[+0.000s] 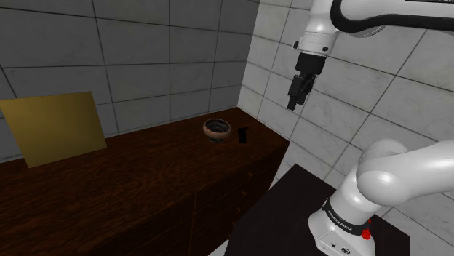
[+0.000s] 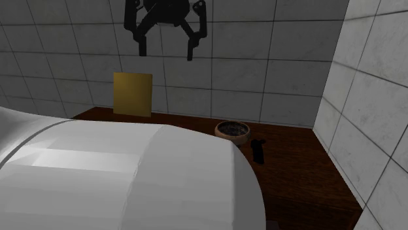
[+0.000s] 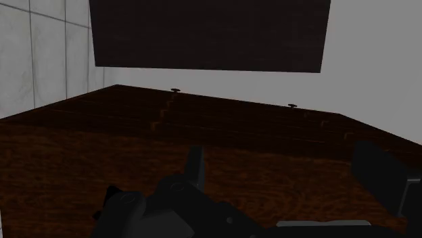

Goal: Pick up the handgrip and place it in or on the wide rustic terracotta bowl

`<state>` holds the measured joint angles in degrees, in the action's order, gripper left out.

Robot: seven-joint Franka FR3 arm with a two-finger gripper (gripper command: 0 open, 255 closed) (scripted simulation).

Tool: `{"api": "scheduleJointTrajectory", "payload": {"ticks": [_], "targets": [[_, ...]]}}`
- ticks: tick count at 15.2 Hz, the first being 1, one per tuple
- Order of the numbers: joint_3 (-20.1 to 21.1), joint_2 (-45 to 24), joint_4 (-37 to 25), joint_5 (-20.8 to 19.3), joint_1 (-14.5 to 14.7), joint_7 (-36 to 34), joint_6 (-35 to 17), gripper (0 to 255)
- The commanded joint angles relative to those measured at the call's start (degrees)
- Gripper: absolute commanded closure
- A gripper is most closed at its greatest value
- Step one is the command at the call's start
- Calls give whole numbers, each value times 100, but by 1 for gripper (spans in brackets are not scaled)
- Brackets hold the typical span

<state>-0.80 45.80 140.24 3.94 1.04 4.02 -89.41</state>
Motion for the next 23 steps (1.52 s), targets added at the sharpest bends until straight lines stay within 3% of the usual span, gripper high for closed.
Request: {"api": "scheduleJointTrajectory", "payload": {"ticks": [1, 12, 23], "targets": [[0, 0, 0, 0, 0, 0, 0, 0], [-388, -1810, 163, -285, -324, 238, -2081, 0], [-783, -4092, -601, -227, -555, 514, -3714, 0]]}}
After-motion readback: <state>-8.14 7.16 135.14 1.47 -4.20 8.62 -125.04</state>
